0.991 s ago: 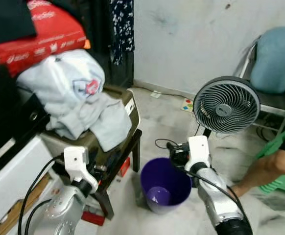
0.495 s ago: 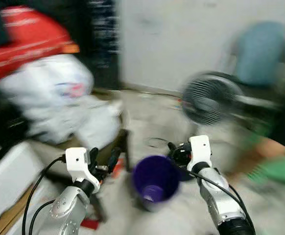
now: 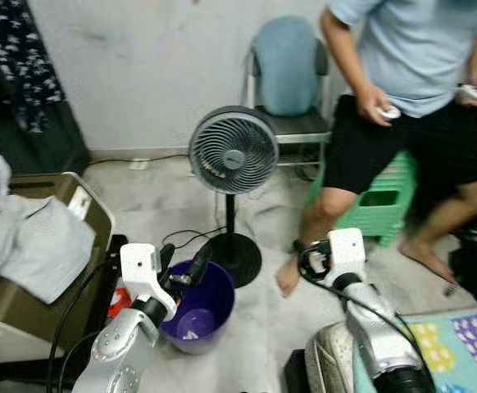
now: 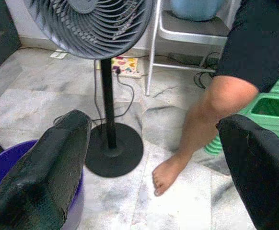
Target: Clean up the room
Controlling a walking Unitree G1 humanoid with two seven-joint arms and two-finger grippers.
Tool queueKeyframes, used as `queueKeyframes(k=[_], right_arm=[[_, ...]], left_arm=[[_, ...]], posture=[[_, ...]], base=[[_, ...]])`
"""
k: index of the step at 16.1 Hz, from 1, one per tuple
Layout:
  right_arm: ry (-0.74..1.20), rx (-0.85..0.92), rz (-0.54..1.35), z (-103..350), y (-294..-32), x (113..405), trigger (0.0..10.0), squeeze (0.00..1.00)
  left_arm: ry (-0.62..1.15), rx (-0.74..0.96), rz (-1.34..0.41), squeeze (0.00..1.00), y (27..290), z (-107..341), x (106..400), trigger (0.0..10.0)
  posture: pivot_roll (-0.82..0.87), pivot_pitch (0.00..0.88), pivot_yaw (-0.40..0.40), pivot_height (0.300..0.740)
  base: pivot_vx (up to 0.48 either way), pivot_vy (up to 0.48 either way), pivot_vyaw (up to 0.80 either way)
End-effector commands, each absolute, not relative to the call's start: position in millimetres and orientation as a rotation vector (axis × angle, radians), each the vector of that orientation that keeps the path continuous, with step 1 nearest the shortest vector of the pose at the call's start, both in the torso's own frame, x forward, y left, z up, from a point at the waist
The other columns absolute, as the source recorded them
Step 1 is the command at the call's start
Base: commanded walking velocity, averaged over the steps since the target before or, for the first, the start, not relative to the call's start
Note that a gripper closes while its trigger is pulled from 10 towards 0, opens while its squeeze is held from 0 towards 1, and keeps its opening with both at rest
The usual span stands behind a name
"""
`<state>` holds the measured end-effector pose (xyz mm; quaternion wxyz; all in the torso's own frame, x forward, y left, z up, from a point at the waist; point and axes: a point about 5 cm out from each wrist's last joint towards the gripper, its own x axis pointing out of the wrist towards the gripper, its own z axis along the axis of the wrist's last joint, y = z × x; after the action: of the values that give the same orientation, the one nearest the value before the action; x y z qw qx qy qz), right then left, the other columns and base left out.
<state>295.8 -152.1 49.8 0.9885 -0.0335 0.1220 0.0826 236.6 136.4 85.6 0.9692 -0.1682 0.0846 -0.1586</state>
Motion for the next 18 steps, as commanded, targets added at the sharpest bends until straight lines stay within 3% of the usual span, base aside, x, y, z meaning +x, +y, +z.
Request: queueKeyframes(k=[1,13,18], right_arm=[[0.246,-0.065,0.169,51.3,-152.9,297.8,10.0,0.00],[0.245,-0.062,0.177,50.4,-151.2,300.2,10.0,0.00],[0.236,-0.060,0.182,51.1,-150.9,300.6,10.0,0.00]], left_arm=[[0.173,-0.323,-0.309,0.00,138.5,86.4,236.3,10.0],[0.183,-0.307,-0.325,0.00,136.2,84.8,238.0,10.0],[0.183,-0.313,-0.319,0.00,136.6,84.4,237.8,10.0]], posture=[[-0.07,0.000,-0.009,0.740],[-0.07,0.000,-0.009,0.740],[-0.07,0.000,-0.009,0.740]], base=[[0.000,0.000,-0.80],[0.000,0.000,-0.80],[0.000,0.000,-0.12]])
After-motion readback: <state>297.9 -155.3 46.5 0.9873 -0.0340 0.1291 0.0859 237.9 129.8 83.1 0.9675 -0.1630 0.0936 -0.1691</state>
